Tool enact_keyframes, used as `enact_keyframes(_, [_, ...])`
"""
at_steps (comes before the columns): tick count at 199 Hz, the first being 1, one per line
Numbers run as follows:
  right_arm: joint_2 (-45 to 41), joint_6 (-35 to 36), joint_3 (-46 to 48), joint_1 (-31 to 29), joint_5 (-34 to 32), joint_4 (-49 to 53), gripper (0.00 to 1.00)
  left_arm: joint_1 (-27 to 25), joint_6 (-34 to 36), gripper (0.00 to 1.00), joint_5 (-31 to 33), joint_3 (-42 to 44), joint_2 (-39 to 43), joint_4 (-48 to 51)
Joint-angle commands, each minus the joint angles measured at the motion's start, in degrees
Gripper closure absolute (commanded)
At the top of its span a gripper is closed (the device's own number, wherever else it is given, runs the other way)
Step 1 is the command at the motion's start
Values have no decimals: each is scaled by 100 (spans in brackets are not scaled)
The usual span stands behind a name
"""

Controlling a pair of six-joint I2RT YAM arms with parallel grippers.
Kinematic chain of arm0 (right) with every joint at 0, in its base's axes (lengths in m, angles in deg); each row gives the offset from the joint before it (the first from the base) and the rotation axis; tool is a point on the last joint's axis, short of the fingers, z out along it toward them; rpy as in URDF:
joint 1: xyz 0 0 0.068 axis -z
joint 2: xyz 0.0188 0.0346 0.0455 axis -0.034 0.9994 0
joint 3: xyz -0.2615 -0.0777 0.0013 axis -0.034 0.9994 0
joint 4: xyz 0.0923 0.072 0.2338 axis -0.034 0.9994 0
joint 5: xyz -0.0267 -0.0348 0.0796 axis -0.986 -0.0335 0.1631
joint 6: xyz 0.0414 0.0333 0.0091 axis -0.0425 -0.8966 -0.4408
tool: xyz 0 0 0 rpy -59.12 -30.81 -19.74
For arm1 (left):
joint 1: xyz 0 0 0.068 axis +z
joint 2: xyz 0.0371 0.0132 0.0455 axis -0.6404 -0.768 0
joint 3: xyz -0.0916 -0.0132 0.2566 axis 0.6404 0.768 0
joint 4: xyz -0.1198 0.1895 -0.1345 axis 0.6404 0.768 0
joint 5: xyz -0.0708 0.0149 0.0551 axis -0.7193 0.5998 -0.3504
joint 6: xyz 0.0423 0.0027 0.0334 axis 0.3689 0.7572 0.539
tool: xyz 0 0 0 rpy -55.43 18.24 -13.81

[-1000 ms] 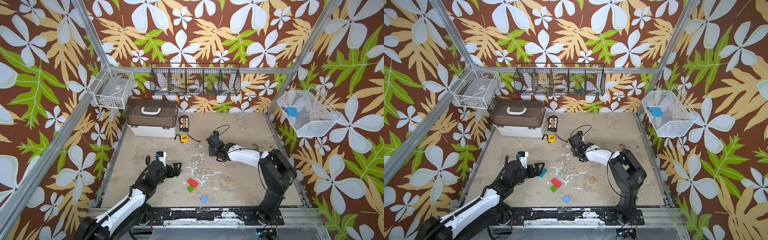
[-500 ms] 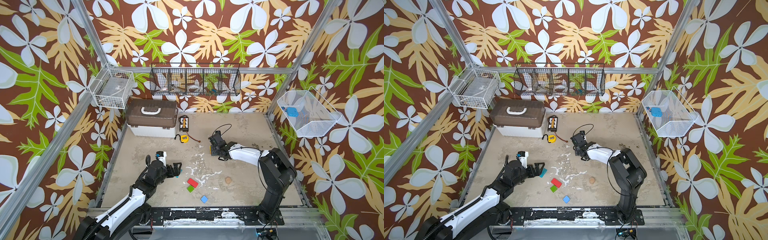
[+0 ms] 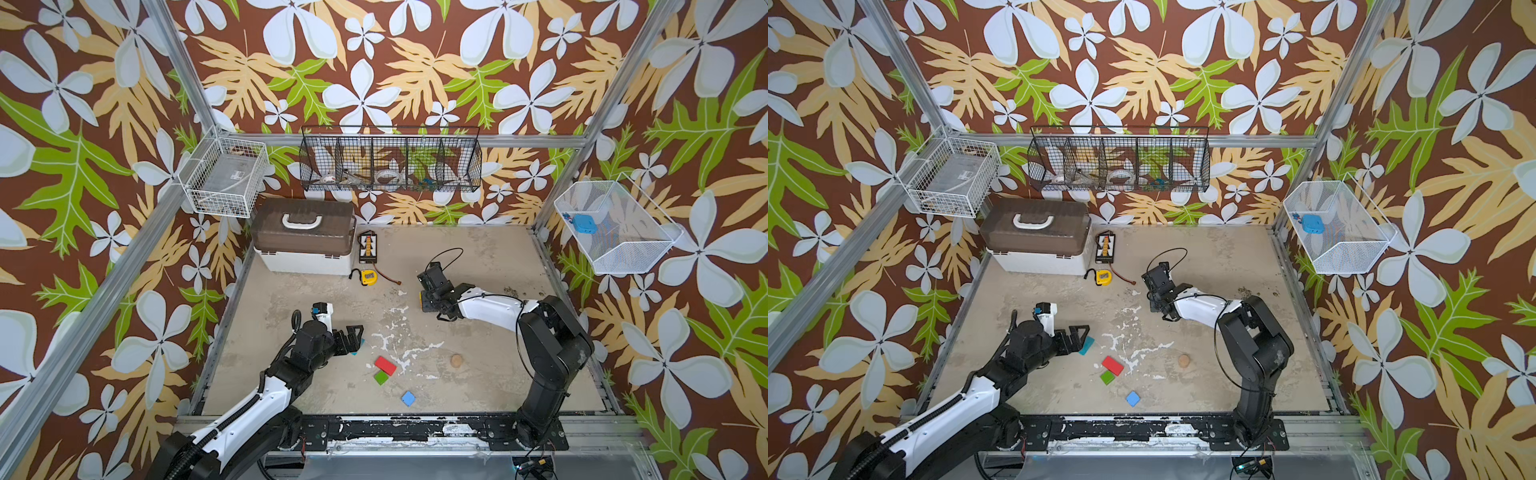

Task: Build the wood block tower
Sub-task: 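Lower the pink block beside the striped block on the tower and release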

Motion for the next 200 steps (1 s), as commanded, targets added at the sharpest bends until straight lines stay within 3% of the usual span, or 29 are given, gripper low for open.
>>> enact_keyframes(1, [4,5,2,-6,7,-44,66,3,18,0,38,-35,-3,-142])
enact_keyframes(46, [21,-12,-6,3,1,-32,60,3,18,0,38,-35,-14,-144])
enact_keyframes(148, [-141,-107,80,11,61,-45,59,3,22,0,38,-35,-18,-153])
enact_keyframes(200, [-607,-279,334,17,86,-40,52,3,19,0,30,-37,-12,-153])
